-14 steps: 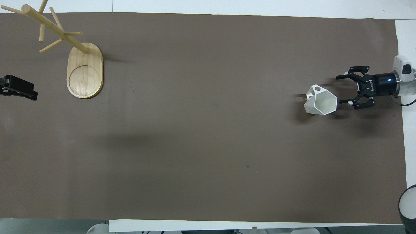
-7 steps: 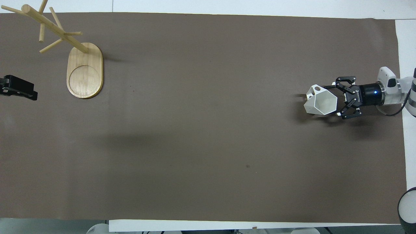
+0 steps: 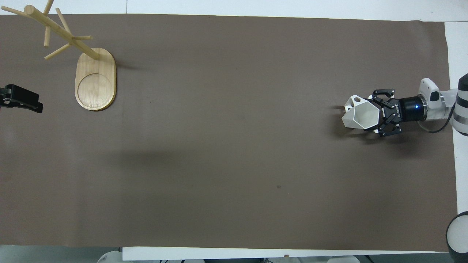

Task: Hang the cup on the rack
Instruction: 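Reach the right gripper to the white cup and grasp it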

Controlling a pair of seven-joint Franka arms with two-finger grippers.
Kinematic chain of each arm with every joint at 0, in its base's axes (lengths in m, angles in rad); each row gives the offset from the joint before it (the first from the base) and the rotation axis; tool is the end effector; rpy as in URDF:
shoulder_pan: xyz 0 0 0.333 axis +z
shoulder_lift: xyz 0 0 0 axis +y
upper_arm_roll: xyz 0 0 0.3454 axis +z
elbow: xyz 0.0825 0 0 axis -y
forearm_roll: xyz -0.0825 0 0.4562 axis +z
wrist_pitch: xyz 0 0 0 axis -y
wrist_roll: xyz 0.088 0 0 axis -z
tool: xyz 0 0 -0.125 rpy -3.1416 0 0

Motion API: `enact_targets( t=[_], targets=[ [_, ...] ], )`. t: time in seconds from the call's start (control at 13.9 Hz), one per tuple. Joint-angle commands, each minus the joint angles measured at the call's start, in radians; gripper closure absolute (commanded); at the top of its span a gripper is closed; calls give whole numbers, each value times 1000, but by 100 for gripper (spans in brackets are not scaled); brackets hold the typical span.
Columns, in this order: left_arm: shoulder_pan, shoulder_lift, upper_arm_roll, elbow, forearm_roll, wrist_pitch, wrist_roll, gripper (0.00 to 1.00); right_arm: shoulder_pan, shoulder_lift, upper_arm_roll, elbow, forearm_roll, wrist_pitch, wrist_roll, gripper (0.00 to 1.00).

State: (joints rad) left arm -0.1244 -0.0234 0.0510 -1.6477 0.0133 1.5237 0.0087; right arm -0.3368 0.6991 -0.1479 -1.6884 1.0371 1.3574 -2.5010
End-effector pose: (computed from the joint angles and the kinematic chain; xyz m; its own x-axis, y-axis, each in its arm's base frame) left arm 0.6079 -0.0427 0.6050 0.9916 -0.0811 -0.1006 -0.0827 -0.9965 -0.0112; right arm 0.6289 -0.1862 0.1685 0.0155 0.2705 0.9626 0.9950 0.0912 -0.0417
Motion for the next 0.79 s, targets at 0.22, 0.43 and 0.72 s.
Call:
enact_targets(
  t=[0.22, 0.43, 0.72],
  targets=[
    [-41, -16, -10, -18, 11, 1, 10, 0, 13, -49, 1, -100, 21, 34, -64, 0],
    [-43, -16, -10, -18, 11, 4, 11, 0, 16, -50, 2, -103, 23, 35, -64, 0],
    [-41, -16, -8, -20, 11, -2, 11, 0, 36, -56, 2, -119, 37, 32, -70, 0]
  ],
)
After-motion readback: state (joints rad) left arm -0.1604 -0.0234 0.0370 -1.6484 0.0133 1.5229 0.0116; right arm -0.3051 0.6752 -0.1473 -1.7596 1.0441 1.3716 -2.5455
